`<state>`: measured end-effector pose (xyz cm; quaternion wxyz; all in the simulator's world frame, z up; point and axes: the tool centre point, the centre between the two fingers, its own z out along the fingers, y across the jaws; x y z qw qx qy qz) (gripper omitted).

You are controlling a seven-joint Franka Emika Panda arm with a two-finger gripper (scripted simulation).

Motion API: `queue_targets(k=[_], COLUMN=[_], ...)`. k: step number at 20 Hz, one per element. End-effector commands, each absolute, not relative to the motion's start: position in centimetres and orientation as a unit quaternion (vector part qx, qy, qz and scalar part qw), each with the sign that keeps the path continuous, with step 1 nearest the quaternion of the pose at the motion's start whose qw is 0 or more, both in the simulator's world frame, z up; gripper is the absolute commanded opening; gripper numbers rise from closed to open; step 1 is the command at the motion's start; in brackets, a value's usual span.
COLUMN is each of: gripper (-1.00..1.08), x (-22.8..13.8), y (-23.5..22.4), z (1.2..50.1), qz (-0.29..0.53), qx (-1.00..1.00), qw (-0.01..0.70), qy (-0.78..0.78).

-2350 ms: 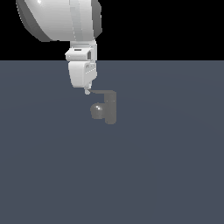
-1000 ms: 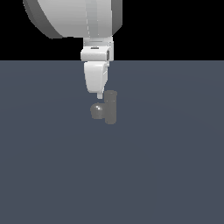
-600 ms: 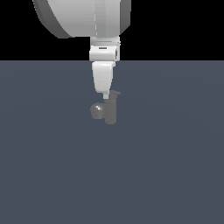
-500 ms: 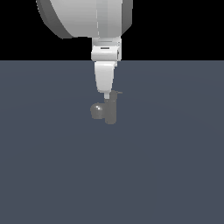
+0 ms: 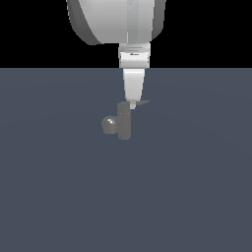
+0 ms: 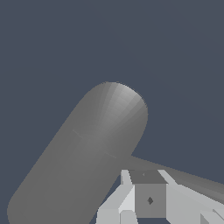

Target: Turn on the faucet by rotating a designated handle.

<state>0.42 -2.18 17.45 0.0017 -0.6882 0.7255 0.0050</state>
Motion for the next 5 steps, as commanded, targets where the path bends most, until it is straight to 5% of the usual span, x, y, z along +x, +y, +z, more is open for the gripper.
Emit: queue_targets(k=[1,5], gripper=[-1.0,-1.0], x=[1.0,1.5], y=[-5.8,-7.1], z=[17.3,17.3], qz=[0.0,0.0], qx=[-0.672,-0.67], qw=[0.001,0.0], qy=[0.74,0.742])
